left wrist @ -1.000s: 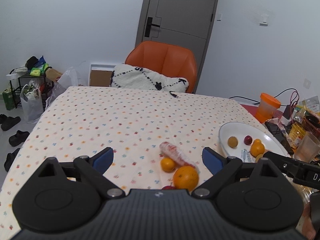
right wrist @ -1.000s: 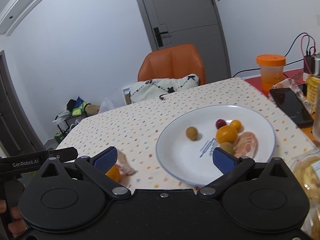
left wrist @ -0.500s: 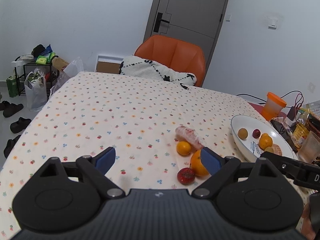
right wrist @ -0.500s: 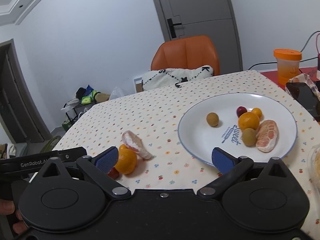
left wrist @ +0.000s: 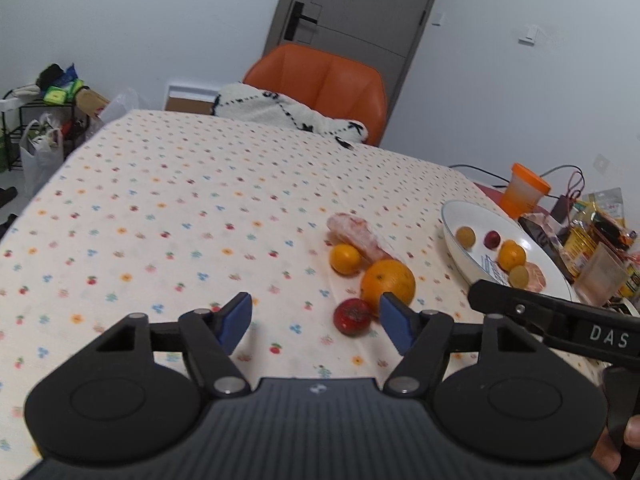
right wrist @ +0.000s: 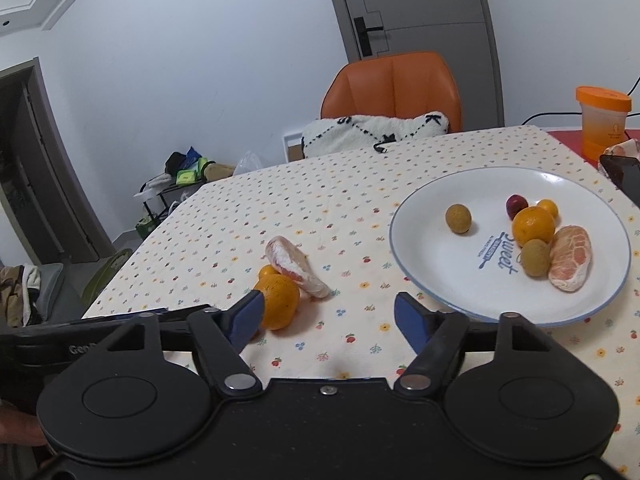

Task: Organize fruits
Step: 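Grasp the red plum with the left gripper while the right gripper grasps an orange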

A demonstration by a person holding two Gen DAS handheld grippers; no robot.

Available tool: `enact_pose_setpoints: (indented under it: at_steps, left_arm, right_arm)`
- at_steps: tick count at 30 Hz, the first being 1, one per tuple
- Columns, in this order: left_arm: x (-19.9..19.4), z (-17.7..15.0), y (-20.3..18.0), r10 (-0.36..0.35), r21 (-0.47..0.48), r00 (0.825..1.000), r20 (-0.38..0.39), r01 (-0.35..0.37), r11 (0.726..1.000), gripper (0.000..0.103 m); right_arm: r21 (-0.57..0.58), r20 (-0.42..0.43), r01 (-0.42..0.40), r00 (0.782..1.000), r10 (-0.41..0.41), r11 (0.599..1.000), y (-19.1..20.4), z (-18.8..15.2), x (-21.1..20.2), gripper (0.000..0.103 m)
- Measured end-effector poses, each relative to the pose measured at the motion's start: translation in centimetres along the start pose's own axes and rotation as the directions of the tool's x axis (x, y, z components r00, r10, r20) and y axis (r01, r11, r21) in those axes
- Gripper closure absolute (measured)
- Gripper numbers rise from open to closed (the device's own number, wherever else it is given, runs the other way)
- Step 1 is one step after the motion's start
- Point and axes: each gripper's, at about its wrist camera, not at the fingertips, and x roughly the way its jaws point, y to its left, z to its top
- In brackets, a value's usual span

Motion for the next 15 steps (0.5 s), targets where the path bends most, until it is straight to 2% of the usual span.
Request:
enact_pose_setpoints:
  at_steps: [2, 7, 12, 15]
  left_arm:
    - [0.4, -0.3, -0.2, -0.019, 0.006, 1.0, -0.013, 0.019, 1.0, 0.035]
    - [1.6, -0.5, -0.8, -0.054, 0.03, 0.997, -0.052, 0.056, 0.998, 0.045]
    - [2.4, -0.3, -0.9, -0.064, 0.047, 0.996, -0.055, 0.067, 0.997, 0.051]
    - [2.6, -0.2, -0.8, -0.092, 0.045, 0.994, -0.05, 0.095, 0.994, 0.058]
  right_arm:
    - [-0.006, -0.015, -0.015, 1.0, 0.015, 1.0, 0.1, 0.0, 0.2, 0.046]
    - [-0.002, -0.032, -0.026, 0.999, 0.026, 1.0, 0.2, 0.2, 0.7, 0.055]
    - [-0.007, -0.035, -0.028, 0.999, 0.028, 1.0, 0.5, 0.5, 1.0, 0.055]
    - [-0.012, -0.042, -0.026, 0.999, 0.025, 1.0, 0.7, 0.6, 1.3, 0.055]
